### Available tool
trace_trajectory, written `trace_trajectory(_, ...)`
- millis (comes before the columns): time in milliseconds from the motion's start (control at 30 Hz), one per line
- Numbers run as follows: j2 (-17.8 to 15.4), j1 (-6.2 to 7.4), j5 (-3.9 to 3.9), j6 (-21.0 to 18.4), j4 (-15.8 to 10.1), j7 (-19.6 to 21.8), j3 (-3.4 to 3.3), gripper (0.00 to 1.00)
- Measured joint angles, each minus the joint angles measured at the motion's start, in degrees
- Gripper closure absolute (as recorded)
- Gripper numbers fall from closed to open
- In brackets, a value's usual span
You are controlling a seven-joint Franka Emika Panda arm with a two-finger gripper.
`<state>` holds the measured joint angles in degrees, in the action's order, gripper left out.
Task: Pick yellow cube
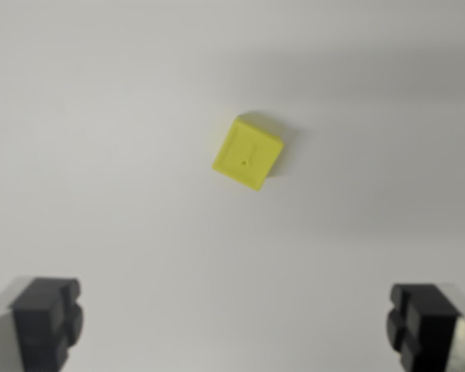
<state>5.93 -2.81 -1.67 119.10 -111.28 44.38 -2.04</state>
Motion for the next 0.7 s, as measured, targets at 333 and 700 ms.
trace_trajectory(333,0.31,0.03,0.0,0.91,-0.67,1.18,0.0,0.0)
trace_trajectory(700,1.76,0.08,0.04,4.46,-2.95,3.58,0.0,0.0)
